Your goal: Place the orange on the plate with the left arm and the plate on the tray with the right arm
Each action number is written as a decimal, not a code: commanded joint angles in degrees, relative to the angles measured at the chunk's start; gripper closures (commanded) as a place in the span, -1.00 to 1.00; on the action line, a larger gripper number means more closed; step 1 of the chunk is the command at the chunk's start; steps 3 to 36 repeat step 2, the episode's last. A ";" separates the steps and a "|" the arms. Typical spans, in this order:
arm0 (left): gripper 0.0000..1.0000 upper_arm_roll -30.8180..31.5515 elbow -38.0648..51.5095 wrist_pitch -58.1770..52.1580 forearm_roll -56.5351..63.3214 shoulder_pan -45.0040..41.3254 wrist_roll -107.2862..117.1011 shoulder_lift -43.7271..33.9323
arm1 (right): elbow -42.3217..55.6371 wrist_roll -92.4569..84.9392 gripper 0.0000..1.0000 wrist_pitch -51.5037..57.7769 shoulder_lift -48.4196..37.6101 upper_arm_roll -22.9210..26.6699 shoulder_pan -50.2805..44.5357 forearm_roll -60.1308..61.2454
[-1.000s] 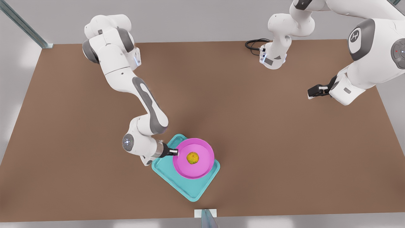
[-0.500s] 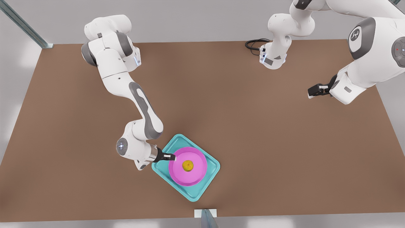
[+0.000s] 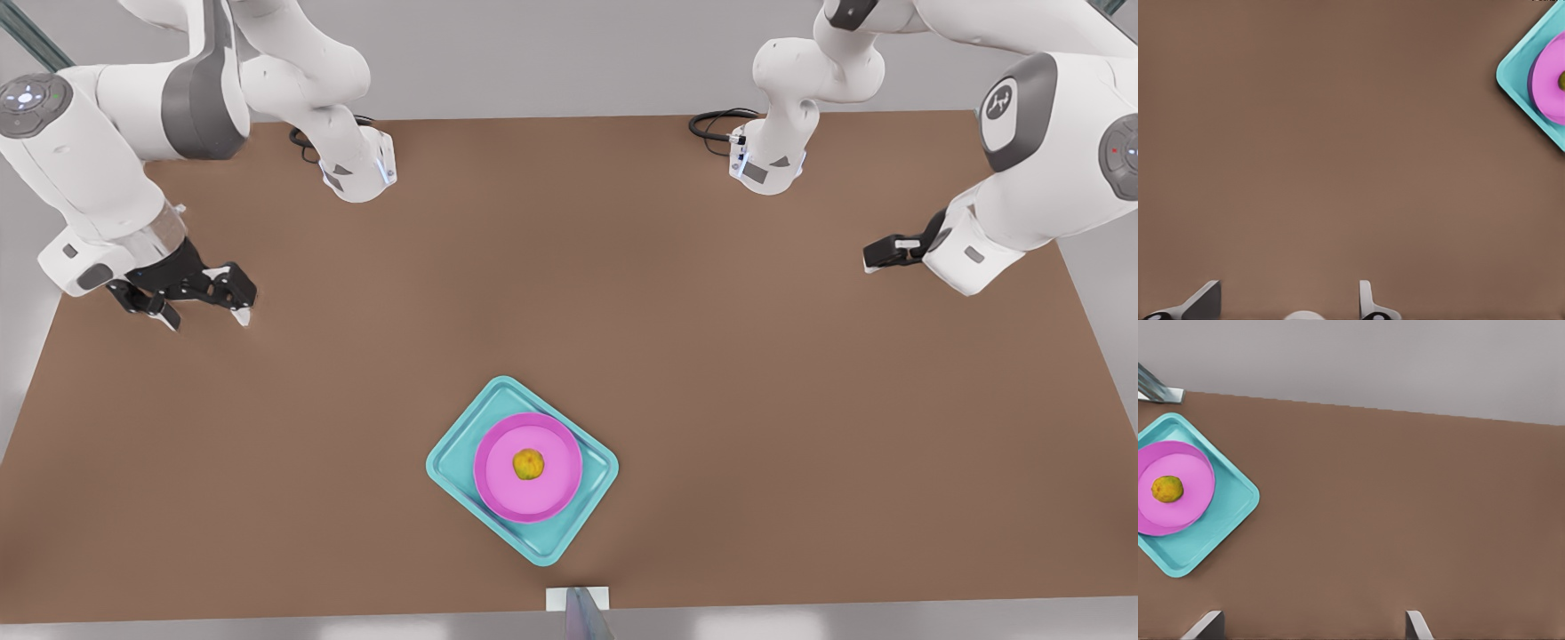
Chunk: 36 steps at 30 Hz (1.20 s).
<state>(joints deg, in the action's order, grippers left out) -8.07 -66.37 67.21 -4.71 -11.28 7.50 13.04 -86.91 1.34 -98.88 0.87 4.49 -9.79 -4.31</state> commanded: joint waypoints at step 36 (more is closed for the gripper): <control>-1.00 -0.19 0.10 0.21 -0.04 0.30 -0.65 -0.03 | -0.19 -7.41 -1.00 9.59 -0.60 -0.01 -2.08 -2.28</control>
